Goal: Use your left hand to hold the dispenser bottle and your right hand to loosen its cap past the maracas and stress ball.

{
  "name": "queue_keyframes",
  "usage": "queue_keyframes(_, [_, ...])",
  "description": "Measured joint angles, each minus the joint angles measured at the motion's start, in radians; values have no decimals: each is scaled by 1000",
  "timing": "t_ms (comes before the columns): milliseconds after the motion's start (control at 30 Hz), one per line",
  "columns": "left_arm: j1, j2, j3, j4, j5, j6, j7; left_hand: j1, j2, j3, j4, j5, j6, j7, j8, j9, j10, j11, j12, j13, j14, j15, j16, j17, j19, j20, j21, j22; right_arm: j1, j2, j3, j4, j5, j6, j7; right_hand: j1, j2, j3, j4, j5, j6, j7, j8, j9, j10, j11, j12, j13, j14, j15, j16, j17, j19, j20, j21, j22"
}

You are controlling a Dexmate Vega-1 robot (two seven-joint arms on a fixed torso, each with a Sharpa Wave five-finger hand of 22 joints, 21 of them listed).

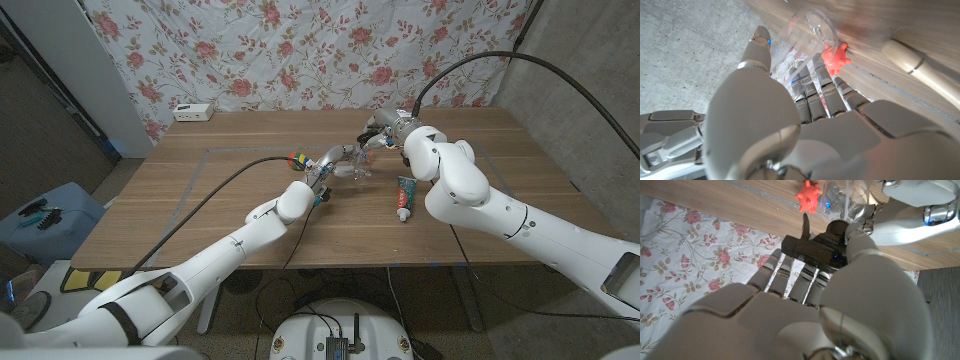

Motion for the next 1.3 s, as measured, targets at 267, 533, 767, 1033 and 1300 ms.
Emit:
queue_keyframes(267, [3, 1, -1, -4, 0, 0, 2, 0, 0, 0, 0, 0, 2, 2, 0, 0, 0, 0, 0, 0, 0, 0, 0, 0, 0, 0, 0, 0, -14, 4, 13, -1, -4, 7, -8, 5, 8, 0, 0, -8, 21, 3, 0, 1, 18, 4, -4, -2, 10, -1, 2, -2, 0, -11, 0, 0])
queue_keyframes(533, [5, 1, -1, -8, 0, 1, 3, 0, 0, 0, 0, 0, 2, 2, -3, 0, 0, 0, 0, 0, 0, 0, 0, -5, 0, 0, 0, 0, -26, 4, 24, -9, -8, 11, -11, 9, 17, 1, -4, -8, 32, 4, 2, 1, 33, 4, -8, -5, 19, -2, 2, -2, 2, -13, 0, 0])
queue_keyframes(767, [5, 0, 0, -8, 0, 2, 3, 0, 0, 4, -4, 0, 2, 2, -4, 0, 0, 0, -1, 0, 0, 0, 0, -8, 0, 0, 0, 0, -33, 3, 31, -18, -15, 13, -12, 10, 19, 1, -4, -9, 36, 3, 4, 1, 40, 8, -11, -5, 25, -4, 2, -2, 5, -16, 0, 0])
queue_keyframes(1033, [5, 0, 1, -10, 2, 2, 2, 0, 0, 4, -4, 0, 2, 2, 0, 0, -1, -2, -2, 0, 0, 0, -3, -8, 0, 0, 0, 0, -37, 3, 39, -31, -26, 13, -2, 10, 19, 0, -6, -9, 48, 1, 4, 0, 40, 7, -12, -4, 26, -6, 2, -2, 5, -16, 0, 0])
queue_keyframes(1300, [6, 2, 1, -12, 2, 4, 1, 0, 0, 4, -4, 0, 2, 2, 0, 0, -2, -2, -1, 0, 0, 0, -4, -10, 0, 0, 0, 0, -33, 3, 41, -39, -43, 10, 20, 8, 20, 0, -6, -12, 48, 1, 3, 1, 49, 9, -15, -4, 26, -6, 2, -2, 5, -16, 0, 0])
